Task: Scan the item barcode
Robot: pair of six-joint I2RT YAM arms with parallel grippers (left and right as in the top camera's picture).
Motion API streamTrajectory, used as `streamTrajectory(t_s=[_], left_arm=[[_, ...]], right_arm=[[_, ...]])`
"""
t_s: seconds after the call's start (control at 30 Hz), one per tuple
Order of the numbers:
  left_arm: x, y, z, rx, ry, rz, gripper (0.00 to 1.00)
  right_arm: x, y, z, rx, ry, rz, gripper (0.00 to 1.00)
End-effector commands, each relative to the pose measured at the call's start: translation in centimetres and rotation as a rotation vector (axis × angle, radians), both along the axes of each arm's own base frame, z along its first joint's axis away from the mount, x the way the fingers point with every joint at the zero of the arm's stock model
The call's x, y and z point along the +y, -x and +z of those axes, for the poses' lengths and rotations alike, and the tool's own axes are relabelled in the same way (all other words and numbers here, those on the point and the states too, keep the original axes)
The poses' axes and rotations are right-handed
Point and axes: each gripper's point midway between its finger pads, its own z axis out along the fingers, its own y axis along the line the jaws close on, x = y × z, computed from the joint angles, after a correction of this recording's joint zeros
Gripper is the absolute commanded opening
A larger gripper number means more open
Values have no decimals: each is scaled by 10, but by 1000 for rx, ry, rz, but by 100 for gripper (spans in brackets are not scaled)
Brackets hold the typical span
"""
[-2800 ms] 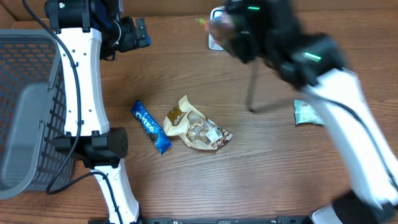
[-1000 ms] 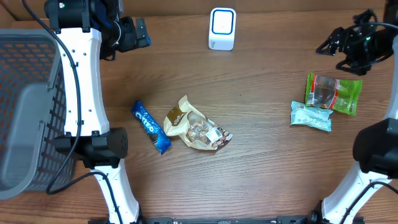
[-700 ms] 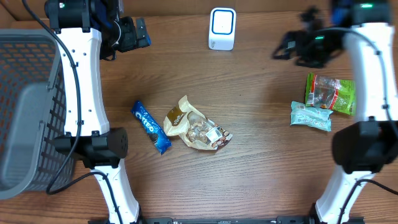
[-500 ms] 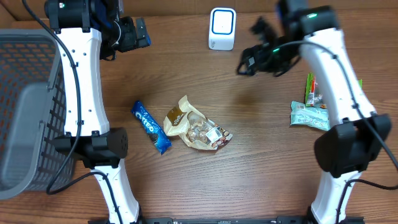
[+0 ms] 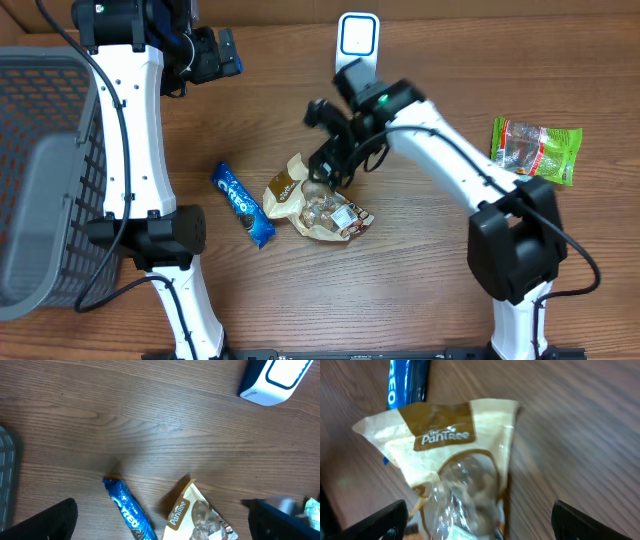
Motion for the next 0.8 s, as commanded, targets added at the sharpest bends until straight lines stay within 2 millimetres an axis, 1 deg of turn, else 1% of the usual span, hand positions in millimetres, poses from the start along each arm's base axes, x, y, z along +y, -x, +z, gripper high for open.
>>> streamTrajectory(t_s=[0.0,0.07,0.2,0.33,0.43,0.53,0.6,0.67,0.7,0.73,0.77], left_arm=[[-1,-1,5,-15,2,10,100],[-1,-1,5,-15,2,10,100],[-1,-1,5,-15,2,10,100],[-1,-1,5,-15,2,10,100],[-1,-1,5,-15,2,10,100],[-1,-1,5,-15,2,10,100],[-1,-1,5,-15,2,10,100],[-1,-1,5,-15,2,10,100],[-1,-1,5,-15,2,10,100],[-1,-1,5,-15,2,10,100],[-1,-1,5,-15,2,10,100]], right_arm=[[8,12,-18,-2,26,35,92],[10,15,-24,-8,46,42,92],[12,9,-25,-30,59,4,92],[16,3,-34,-37,53,2,92],[15,3,-36,-34,56,-3,92],[11,-1,-35,-9,88,-97,89],[13,4,-31,65,80,-185,88],[26,17,-23,193,21,-262,88],[32,22,-20,268,-2,-324,83],[35,28,-18,355,-8,-414,74],[39,33,-17,416,-15,-459,71]])
